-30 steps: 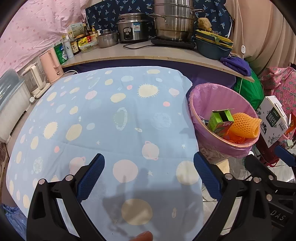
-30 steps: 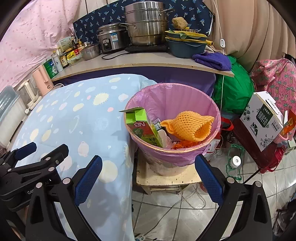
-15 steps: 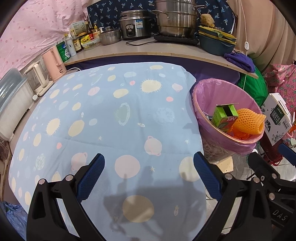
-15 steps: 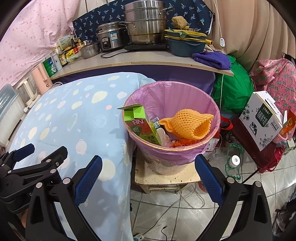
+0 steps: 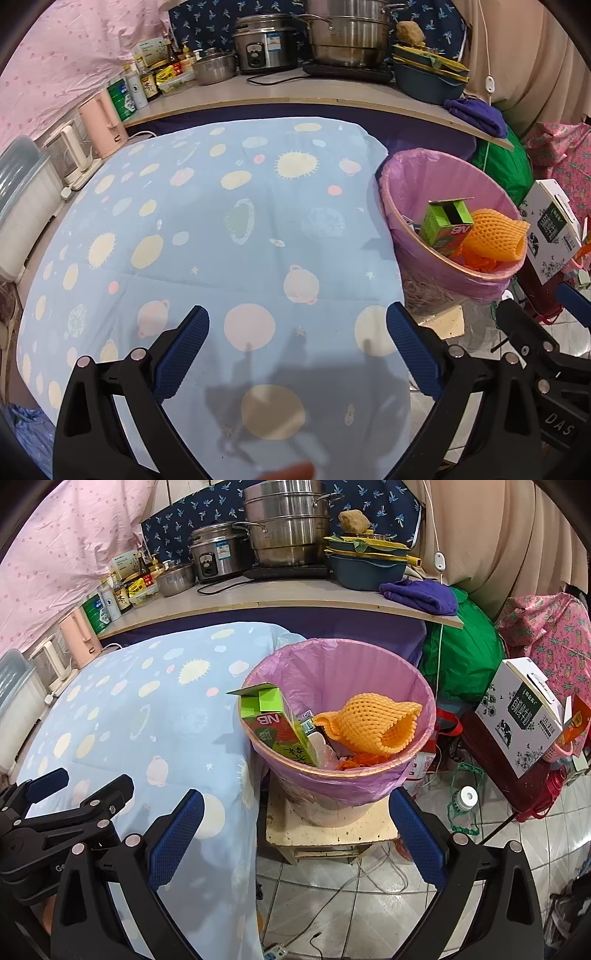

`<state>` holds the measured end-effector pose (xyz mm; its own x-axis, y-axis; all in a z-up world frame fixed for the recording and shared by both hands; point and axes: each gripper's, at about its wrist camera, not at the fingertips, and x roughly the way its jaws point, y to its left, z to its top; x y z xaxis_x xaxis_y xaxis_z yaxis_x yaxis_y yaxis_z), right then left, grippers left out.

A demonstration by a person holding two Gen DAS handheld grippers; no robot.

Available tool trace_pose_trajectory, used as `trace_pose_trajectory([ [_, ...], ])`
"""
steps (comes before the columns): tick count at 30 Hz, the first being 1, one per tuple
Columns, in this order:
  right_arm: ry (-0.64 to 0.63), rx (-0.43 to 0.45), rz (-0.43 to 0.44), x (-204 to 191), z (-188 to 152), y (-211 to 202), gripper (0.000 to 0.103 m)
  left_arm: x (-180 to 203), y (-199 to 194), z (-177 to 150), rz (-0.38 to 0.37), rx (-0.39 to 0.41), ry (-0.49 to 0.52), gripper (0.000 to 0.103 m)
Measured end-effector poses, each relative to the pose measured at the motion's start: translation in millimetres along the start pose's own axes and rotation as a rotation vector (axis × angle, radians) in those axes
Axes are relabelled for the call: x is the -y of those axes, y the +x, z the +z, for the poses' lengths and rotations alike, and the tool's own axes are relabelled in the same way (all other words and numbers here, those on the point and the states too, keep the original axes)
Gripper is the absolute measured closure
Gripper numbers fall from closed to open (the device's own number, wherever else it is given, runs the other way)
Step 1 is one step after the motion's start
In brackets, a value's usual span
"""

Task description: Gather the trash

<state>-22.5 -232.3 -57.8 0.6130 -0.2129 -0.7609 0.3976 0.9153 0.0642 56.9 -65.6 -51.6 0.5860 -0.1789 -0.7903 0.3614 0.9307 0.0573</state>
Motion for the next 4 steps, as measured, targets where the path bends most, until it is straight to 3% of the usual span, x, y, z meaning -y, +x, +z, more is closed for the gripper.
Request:
trace_pose_trajectory([
  [4,0.003,0.004,-0.019,2.5,-1.2,0.9,0.006,1.6,0.4,-1.0,-0.011,-0.003,0.011,0.011],
])
